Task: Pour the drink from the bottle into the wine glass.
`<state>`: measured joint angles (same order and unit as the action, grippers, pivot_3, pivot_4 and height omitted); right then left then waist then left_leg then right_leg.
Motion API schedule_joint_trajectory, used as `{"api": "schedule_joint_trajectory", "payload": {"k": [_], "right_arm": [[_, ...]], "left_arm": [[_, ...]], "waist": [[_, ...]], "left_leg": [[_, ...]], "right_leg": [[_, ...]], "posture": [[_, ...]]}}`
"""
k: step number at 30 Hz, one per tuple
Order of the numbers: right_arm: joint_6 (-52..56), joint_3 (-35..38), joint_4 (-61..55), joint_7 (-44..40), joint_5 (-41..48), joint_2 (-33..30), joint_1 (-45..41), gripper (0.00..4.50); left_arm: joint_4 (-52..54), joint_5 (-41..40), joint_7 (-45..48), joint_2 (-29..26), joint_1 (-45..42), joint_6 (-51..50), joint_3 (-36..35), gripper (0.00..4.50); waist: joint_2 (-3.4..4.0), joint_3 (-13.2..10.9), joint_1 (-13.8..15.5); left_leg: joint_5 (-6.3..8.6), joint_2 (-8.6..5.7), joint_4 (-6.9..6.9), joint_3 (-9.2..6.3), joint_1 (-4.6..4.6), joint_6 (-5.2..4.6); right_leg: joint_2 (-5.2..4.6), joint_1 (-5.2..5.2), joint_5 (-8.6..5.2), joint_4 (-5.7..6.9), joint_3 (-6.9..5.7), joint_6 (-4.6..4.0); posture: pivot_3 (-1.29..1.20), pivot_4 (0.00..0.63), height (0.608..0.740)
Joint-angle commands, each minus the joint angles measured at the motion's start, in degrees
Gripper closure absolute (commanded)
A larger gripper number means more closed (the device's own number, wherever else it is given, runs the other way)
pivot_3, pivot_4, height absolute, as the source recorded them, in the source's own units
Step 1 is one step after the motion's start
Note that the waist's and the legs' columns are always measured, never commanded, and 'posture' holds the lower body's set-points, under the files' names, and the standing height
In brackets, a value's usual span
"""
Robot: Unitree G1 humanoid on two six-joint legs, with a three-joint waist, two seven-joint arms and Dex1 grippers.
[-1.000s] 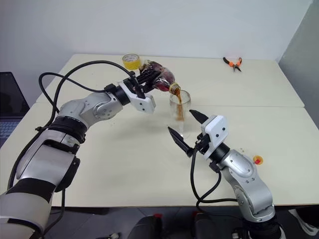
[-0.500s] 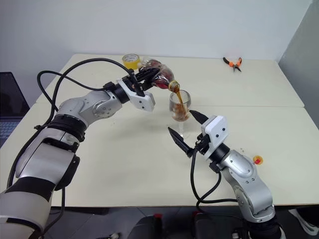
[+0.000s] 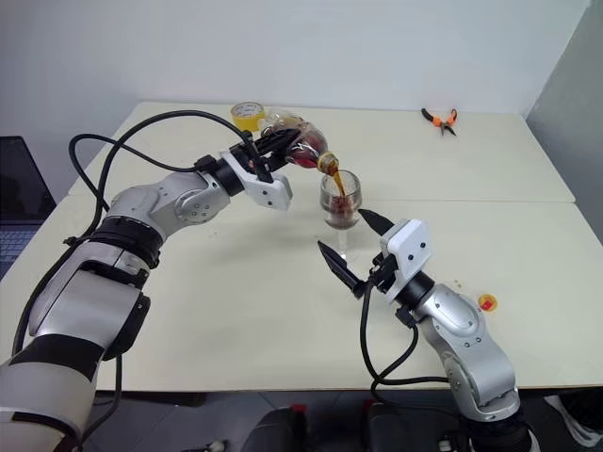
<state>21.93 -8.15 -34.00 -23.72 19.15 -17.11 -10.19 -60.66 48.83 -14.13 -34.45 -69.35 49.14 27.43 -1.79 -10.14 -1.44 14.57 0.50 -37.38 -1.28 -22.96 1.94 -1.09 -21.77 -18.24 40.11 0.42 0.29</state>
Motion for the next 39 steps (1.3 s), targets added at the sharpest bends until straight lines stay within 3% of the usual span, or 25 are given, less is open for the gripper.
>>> {"api": "schedule_joint_trajectory", "payload": {"k": [1,26,39], "right_arm": [[-0.45,0.02,-1.56,-0.33,0.45,0.24,-0.33,0.0],[-0.28,0.21,-1.55,-0.38,0.74,0.43,-0.32,0.0],[-0.67,0.02,-1.25,-0.56,0.81,0.77,-0.5,0.0]], "left_arm": [[0.66,-0.26,-1.35,-0.98,-2.79,-0.03,-0.26,3.86],[0.26,-0.38,-1.49,-0.99,-3.08,0.01,-0.35,3.86],[5.06,-15.42,11.57,2.46,3.51,-0.3,-6.68,3.86]], "waist": [[0.0,0.0,0.0],[0.0,0.0,0.0],[0.0,0.0,-0.05]], "left_leg": [[0.0,0.0,-0.02,0.0,-0.01,0.0],[0.02,0.0,-0.42,-0.02,-0.13,-0.02],[0.02,0.01,-0.47,-0.02,-0.13,-0.01]], "right_leg": [[0.0,0.0,0.0,0.0,-0.01,0.0],[0.0,-0.01,0.0,0.17,-0.01,0.01],[0.0,-0.03,0.0,0.23,0.0,0.01]], "posture": [[0.0,0.15,0.74],[0.0,0.15,0.74],[0.0,0.15,0.74]]}}
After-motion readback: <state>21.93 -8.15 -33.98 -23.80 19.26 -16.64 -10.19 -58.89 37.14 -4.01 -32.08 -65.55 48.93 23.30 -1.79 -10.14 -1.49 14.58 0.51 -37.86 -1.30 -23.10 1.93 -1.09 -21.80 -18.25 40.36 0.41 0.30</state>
